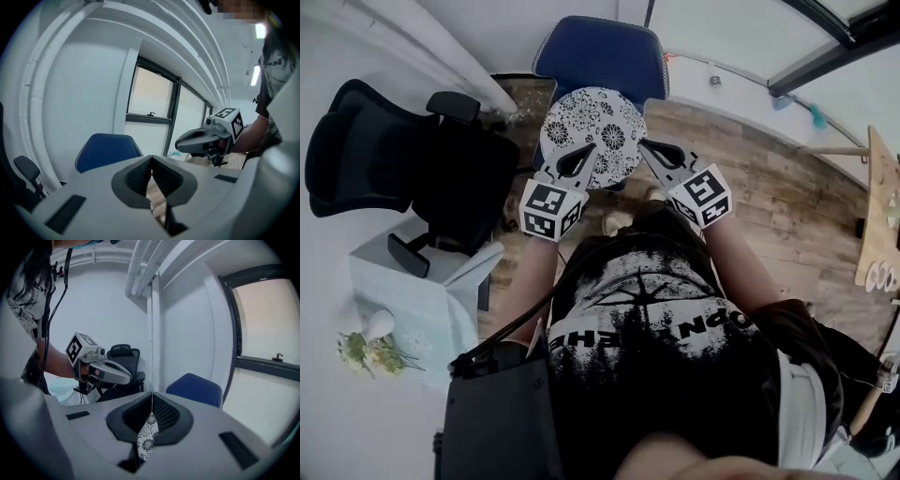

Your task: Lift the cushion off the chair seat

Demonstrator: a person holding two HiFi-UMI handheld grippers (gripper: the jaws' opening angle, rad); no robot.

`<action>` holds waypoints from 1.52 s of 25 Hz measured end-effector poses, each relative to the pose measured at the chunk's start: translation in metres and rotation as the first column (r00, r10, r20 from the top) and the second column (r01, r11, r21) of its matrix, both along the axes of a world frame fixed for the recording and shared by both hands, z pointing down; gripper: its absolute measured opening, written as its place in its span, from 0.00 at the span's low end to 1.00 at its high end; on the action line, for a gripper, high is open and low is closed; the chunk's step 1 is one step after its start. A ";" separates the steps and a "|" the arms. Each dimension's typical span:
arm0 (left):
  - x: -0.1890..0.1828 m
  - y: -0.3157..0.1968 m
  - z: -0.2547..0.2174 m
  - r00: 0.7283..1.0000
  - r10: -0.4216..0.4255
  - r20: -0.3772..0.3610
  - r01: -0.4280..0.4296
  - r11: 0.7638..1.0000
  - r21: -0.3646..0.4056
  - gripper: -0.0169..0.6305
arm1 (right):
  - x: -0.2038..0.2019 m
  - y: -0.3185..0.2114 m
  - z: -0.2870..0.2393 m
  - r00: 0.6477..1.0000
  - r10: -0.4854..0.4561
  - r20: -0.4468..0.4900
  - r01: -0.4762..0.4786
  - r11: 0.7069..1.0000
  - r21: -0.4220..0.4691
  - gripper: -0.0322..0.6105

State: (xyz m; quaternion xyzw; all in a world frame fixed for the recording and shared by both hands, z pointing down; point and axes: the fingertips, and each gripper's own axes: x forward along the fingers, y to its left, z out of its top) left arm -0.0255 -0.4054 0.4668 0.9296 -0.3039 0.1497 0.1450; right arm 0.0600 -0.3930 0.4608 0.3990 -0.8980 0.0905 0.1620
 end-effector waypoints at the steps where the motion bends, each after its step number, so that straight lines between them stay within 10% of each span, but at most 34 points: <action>1: 0.001 -0.002 0.002 1.000 0.000 0.003 0.000 1.000 -0.005 0.05 | 0.002 -0.001 0.001 1.000 0.003 0.001 -0.003 1.000 -0.005 0.08; 26: 0.043 -0.079 0.082 0.992 -0.109 0.065 0.118 0.980 -0.158 0.05 | 0.037 -0.087 0.098 0.998 -0.055 -0.011 0.051 0.978 -0.204 0.09; 38: 0.052 -0.104 0.153 0.984 -0.159 0.076 0.174 0.951 -0.256 0.05 | 0.056 -0.128 0.243 0.995 -0.030 -0.096 -0.013 0.907 -0.421 0.32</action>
